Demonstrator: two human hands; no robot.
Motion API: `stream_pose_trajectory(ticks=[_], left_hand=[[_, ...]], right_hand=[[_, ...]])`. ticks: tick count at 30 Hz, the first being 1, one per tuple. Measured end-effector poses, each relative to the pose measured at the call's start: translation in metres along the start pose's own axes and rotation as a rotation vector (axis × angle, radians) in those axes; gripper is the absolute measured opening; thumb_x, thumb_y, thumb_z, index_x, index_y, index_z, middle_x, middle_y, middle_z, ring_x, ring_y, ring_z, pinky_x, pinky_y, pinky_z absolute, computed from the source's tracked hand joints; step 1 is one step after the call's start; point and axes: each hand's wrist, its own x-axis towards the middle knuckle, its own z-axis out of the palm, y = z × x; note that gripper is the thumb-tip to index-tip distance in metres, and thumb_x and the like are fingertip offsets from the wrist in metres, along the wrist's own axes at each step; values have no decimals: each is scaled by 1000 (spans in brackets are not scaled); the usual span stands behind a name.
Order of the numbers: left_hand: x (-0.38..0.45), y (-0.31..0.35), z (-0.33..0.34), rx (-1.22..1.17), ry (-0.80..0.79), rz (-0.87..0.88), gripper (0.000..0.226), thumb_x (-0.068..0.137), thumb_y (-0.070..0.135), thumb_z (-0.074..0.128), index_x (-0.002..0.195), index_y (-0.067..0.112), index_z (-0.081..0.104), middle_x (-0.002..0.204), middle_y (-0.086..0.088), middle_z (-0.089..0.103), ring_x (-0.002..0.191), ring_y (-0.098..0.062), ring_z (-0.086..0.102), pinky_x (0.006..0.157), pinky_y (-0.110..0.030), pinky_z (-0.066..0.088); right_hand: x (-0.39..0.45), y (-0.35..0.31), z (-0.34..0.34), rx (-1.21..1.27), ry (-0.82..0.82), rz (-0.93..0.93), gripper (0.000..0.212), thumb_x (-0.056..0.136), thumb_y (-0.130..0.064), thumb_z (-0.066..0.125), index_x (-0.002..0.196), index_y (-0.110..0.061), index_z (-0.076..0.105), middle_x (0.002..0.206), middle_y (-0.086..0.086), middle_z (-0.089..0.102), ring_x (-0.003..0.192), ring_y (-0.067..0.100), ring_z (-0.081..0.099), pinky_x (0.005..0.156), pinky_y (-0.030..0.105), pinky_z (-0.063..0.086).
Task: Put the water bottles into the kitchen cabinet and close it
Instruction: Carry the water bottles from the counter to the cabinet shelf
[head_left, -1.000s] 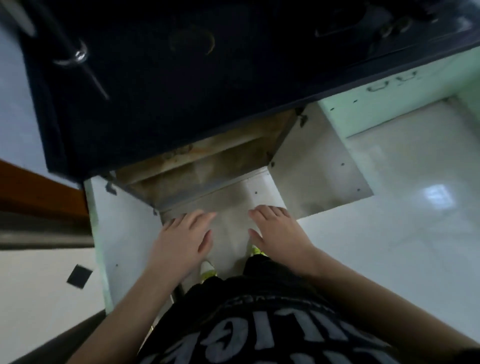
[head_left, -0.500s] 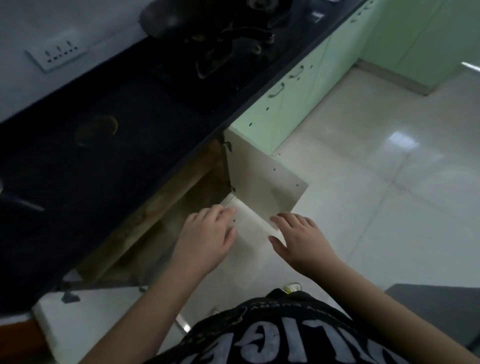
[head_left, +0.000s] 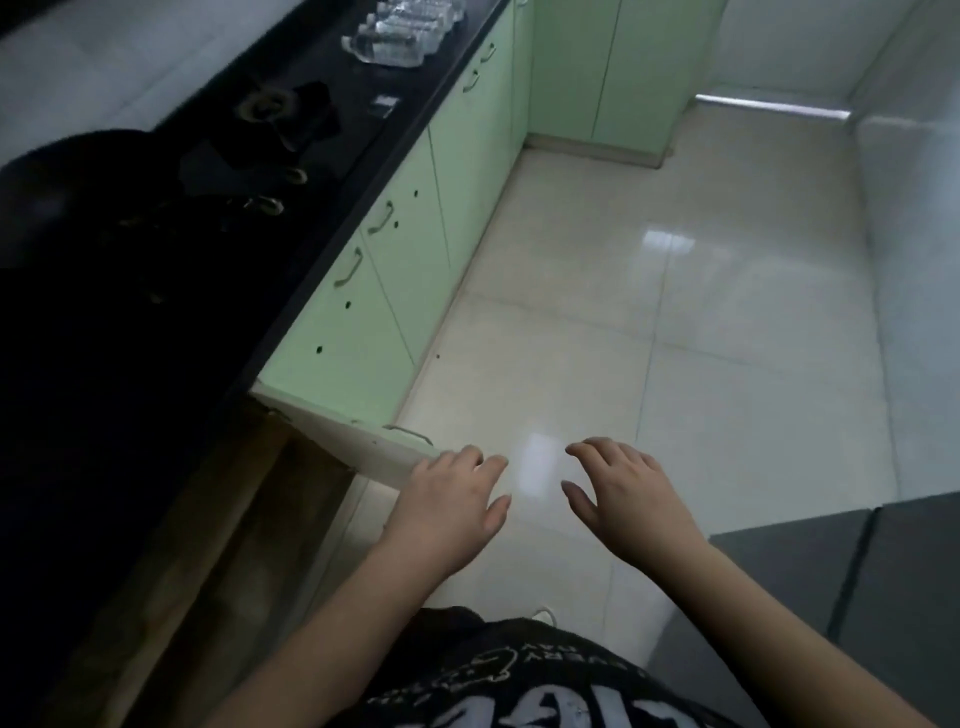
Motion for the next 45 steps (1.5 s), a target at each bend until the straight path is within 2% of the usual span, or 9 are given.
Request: stream_pose_trajectory(ticks=[8,12,16,19,25,29,33,38,45], left_hand=[[90,17,-16,0,27,120,59,88,50,22,130,24,55,118,2,62,104,-22,60,87,-38,46],[148,13,-24,-66,82,116,49,90,48,33,123,24,60,111,3,65,97,-21,63,82,-37,49],[209,3,-37,-93,-54,78,43,99,47,37,137,28,46,130,5,54,117,-19,53,96,-35,39],[249,4,-50,-67,-101,90,43,100,45,36,139,28,44,133,5,52,120,-18,50,98,-35,39],[333,7,-83,-48,-42,124,40,100,43,38,135,27,49,128,5,55,116,-19,53,95,-35,40],[397,16,-97,-58,10,101,43,96,46,35,127,25,57,119,5,61,107,-21,59,89,-36,44],[467,33,-104,-60,52,50,44,92,45,37,121,22,62,113,2,65,99,-24,62,83,-37,48],[541,62,-138,-27,23,-17,41,99,45,38,135,27,50,129,7,57,115,-18,54,94,-34,39],[602,43,-167,-66,85,-185,42,99,45,37,135,26,49,130,6,56,118,-19,51,95,-36,38]], right_hand=[[52,48,-7,54,64,88,43,86,-40,38,110,-18,66,103,-1,68,88,21,67,76,36,53],[99,78,-8,10,8,93,42,88,-42,38,111,-19,65,106,-2,68,90,21,67,78,36,52],[149,104,-22,-21,-59,109,34,87,-41,48,108,-21,65,106,-4,67,91,20,66,79,35,51],[187,121,-38,-25,-32,130,27,86,-35,56,108,-21,64,105,-3,67,90,21,67,77,36,52],[252,166,-60,15,-23,174,39,88,-41,39,109,-20,64,104,-2,68,89,22,67,75,36,52],[303,211,-68,14,3,164,30,86,-33,53,107,-17,66,101,0,69,86,24,68,73,37,52],[366,261,-78,15,16,117,31,85,-34,51,105,-16,67,98,0,69,80,24,68,69,35,52],[434,323,-107,36,-10,74,29,83,-28,70,109,-15,65,102,1,69,84,26,68,70,37,52],[538,352,-129,14,-111,-29,37,97,-40,47,128,-21,54,124,0,60,112,25,58,88,36,42]])
